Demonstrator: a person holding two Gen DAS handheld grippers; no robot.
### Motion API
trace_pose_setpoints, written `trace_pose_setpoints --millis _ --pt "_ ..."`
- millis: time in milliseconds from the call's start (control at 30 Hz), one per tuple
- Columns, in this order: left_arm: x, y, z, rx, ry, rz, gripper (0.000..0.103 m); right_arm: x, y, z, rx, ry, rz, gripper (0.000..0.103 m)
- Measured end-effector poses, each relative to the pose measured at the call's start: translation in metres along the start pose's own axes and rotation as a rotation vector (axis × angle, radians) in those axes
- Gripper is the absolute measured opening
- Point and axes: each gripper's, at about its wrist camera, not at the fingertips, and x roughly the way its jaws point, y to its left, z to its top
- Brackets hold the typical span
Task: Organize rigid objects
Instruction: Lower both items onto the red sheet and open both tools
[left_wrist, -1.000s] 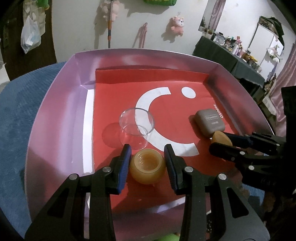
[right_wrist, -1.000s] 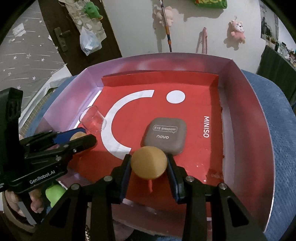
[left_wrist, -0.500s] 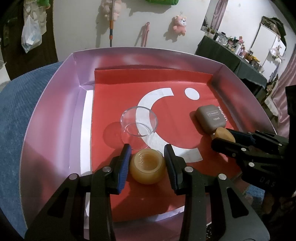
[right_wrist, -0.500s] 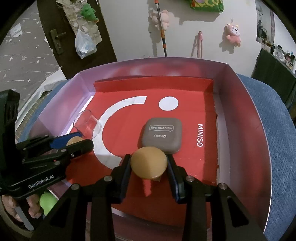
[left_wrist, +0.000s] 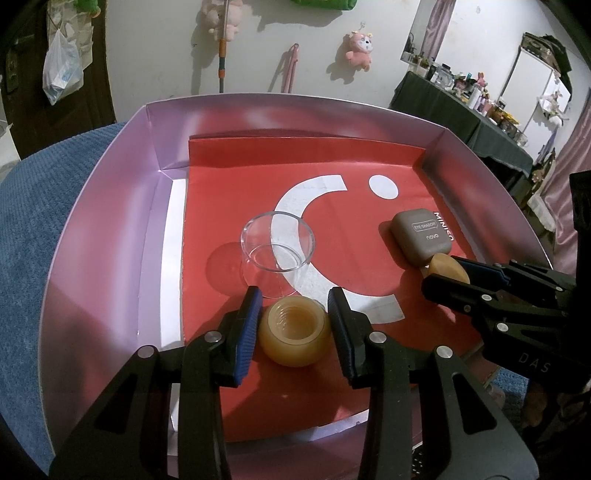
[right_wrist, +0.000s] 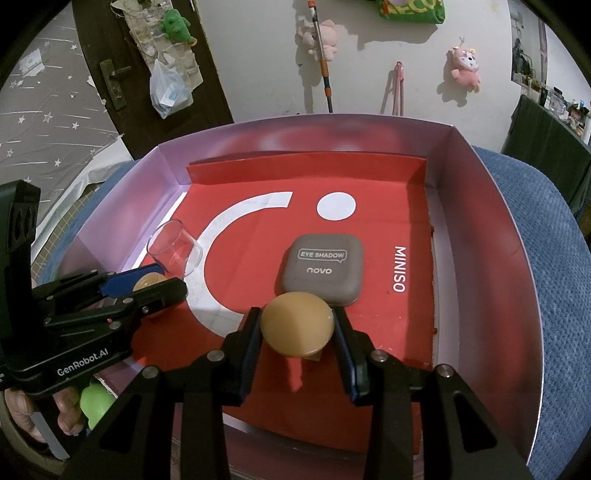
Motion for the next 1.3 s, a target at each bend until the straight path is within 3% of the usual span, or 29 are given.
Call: trace_pose_setpoints --millis 400,500,667,767,833,900,1300 --pt "-0.001 -0.005 0.000 0.012 0.003 0.016 0.038 -0.002 0.000 0.000 0.008 -0.001 0.004 0.040" --pt "-0.005 -0.004 0.001 0.008 -0.008 0.019 0.051 -0.005 -0.001 0.000 0.013 -0.007 0.006 0.050" --pt "-0.014 -0.007 0.000 0.021 -0.032 0.032 0.051 -0.010 0.000 -0.001 0.017 -0.023 0.006 0.053" --pt "-0.018 -0.011 -0.001 0.041 -0.042 0.054 0.052 -0.014 0.001 -0.002 0.017 -0.034 0.009 0.061" --pt "-0.022 -0.014 -0.002 0.054 -0.052 0.066 0.057 -0.018 0.003 -0.003 0.013 -0.044 0.010 0.064" --pt "-0.026 -0.015 -0.004 0.061 -0.070 0.074 0.068 -0.022 0.005 -0.003 0.011 -0.052 0.011 0.065" --pt "-0.048 -0.010 -0.011 0.036 -0.113 0.071 0.078 -0.050 0.012 -0.013 0.012 -0.116 0.024 0.081"
